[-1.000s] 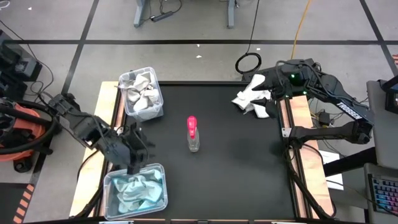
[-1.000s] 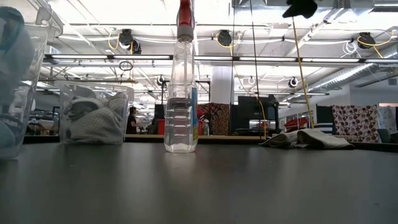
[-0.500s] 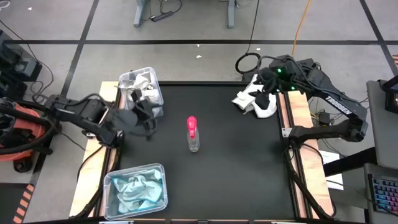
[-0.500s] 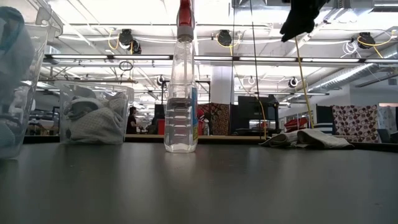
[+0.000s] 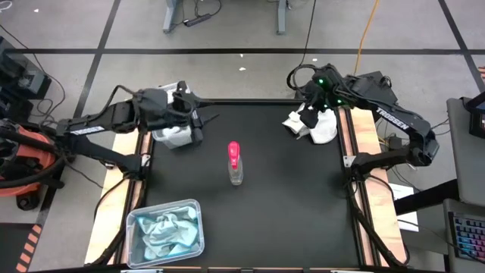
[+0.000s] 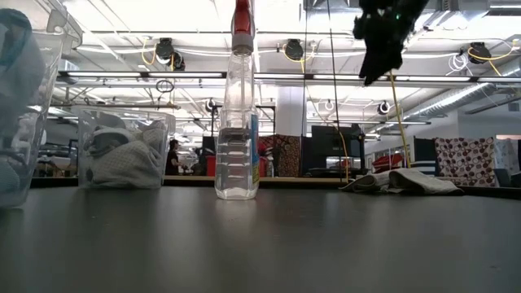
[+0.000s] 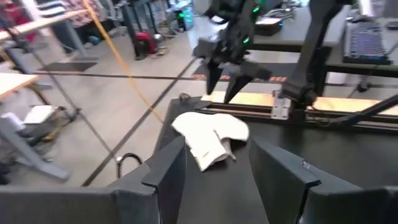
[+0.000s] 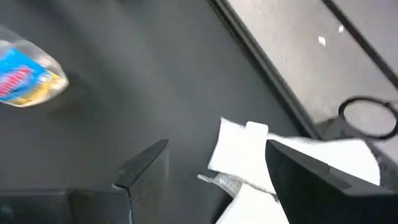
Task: Sort microfiber towel by color & place in baskets
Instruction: Put the gray towel into the top transparent bin
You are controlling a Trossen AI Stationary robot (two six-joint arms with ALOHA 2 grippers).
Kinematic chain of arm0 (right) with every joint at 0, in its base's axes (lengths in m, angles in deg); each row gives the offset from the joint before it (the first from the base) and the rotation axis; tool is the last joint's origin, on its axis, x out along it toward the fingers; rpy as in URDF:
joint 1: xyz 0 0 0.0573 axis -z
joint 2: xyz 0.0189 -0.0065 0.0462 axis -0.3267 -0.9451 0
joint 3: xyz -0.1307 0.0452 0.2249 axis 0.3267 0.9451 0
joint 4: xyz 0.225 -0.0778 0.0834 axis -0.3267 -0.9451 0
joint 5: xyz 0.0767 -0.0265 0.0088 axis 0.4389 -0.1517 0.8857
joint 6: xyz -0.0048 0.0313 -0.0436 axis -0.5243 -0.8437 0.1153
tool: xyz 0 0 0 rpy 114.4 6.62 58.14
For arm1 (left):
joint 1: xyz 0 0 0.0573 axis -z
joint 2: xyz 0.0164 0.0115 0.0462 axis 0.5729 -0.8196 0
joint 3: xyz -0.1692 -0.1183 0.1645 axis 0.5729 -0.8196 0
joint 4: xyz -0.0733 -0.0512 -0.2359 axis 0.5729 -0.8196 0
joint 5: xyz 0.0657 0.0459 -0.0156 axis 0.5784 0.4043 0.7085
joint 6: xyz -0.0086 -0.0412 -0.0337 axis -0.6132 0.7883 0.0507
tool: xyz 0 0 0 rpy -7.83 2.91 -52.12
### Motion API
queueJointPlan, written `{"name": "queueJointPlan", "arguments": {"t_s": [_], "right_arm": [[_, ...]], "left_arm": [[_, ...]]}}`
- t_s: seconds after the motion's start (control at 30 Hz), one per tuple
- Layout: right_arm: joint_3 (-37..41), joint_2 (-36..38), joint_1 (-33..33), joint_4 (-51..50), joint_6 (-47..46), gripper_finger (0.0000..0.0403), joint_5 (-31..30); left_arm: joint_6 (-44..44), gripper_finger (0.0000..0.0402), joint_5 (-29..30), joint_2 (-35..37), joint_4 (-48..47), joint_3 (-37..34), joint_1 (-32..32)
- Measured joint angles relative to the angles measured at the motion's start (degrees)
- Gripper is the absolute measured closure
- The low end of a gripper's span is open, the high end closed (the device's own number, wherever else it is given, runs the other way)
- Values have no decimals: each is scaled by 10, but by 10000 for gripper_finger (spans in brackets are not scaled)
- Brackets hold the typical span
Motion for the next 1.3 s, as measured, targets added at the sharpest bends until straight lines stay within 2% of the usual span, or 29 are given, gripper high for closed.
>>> {"name": "queueJointPlan", "arguments": {"t_s": [0.1, 0.23, 0.4, 0.6, 0.77, 0.9, 1.0, 1.3], "right_arm": [[42, -3, 16, 21, -7, 148, 0], [119, 5, 40, 57, -28, 148, 2], [211, 22, 64, 110, -62, 148, 4], [279, 41, 88, 153, -80, 148, 2], [307, 42, 114, 195, -89, 148, -1], [315, 41, 134, 214, -88, 148, -38], [317, 37, 152, 219, -87, 148, -44], [317, -25, 193, 237, -127, 137, -43]], "left_arm": [[0, 221, -58, -7, 6, 0, -28], [0, 221, -107, -14, 27, 0, -54], [0, 221, -143, -14, 76, 0, -77], [1, 221, -167, -14, 120, 0, -90], [5, 221, -175, -14, 122, 0, -93], [20, 221, -175, -14, 123, 0, -93], [31, 221, -180, -14, 124, 0, -93], [65, 221, -218, -31, 121, -1, -92]]}}
